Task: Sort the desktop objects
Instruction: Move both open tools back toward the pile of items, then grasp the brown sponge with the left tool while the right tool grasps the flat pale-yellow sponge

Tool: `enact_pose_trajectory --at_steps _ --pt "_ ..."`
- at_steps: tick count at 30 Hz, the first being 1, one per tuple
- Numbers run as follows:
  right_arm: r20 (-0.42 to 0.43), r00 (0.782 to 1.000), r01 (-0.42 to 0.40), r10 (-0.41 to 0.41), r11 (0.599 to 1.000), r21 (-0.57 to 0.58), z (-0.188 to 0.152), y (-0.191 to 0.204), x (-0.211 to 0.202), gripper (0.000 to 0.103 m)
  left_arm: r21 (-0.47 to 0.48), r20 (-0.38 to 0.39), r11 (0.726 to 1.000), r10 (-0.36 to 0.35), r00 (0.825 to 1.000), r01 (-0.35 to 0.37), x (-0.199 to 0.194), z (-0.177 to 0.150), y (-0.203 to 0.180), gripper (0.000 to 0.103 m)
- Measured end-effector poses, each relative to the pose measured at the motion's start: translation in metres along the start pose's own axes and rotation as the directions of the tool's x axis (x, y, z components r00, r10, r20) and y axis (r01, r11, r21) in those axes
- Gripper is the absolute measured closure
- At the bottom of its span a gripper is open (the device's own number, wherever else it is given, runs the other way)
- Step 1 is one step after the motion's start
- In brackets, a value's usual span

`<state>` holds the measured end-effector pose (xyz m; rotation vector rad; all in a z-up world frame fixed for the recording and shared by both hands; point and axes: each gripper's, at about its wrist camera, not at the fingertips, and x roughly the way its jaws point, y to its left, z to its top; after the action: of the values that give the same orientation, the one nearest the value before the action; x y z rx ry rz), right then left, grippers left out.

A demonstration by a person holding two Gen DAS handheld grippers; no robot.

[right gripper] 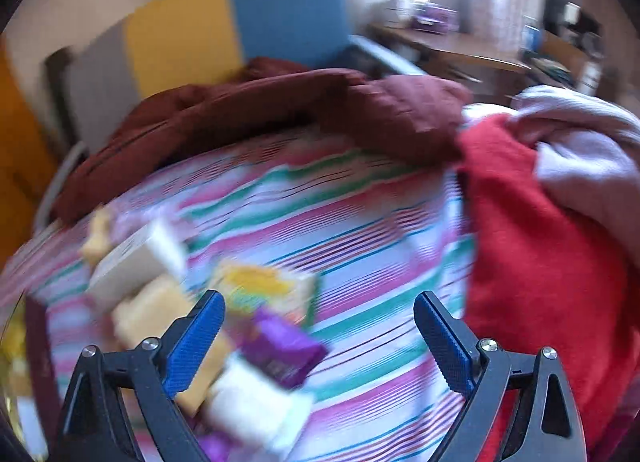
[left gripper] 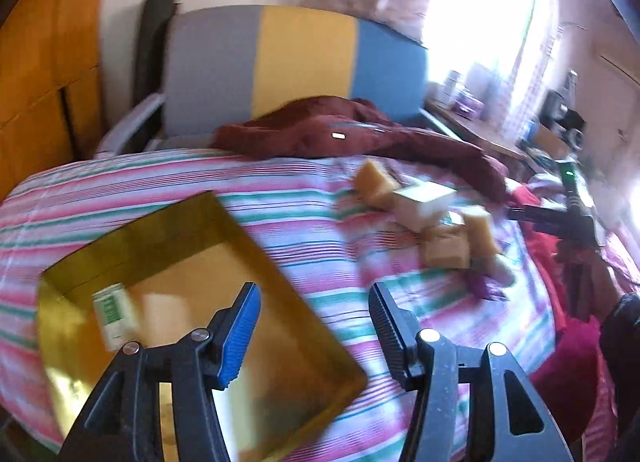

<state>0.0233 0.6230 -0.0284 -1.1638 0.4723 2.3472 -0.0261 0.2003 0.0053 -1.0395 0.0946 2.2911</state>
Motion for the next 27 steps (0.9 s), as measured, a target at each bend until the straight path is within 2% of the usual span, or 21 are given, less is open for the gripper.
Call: enact_pose_trajectory --at_steps 1,5,8,10,20,27 --pt "-0.005 0.999 -0.053 0.053 0.998 -0.033 -0.004 0.006 -0.001 0.007 0.01 -0.003 1.0 -0.013 1.0 0.013 0.003 0.001 -0.007 0.046" --pt "-0.038 0.986 -0.164 0.161 0.981 -0.107 -0.012 0.021 0.008 0.007 0.073 -0.028 0.994 -0.081 0.996 0.082 0.017 0.006 -0.042 0.046" --pt "-0.066 0.98 -0.199 0.19 0.96 -0.196 -0.02 0.042 0.013 0.004 0.097 -0.069 0.987 -0.121 0.99 0.127 0.032 0.007 -0.061 0.046" --pt "-0.071 0.981 -0.193 0.181 0.952 -0.238 -0.024 0.053 0.014 0.002 0.103 -0.101 0.981 -0.152 0.983 0.163 0.043 0.007 -0.072 0.046" --pt "-0.093 0.962 -0.271 0.257 0.94 -0.208 -0.023 0.05 0.041 0.001 0.074 -0.205 0.963 -0.24 0.949 0.259 0.09 0.003 -0.096 0.046" --pt "-0.08 0.957 -0.29 0.279 0.937 -0.194 -0.022 0.05 0.044 0.001 0.068 -0.234 0.96 -0.249 0.94 0.271 0.108 0.001 -0.102 0.046"
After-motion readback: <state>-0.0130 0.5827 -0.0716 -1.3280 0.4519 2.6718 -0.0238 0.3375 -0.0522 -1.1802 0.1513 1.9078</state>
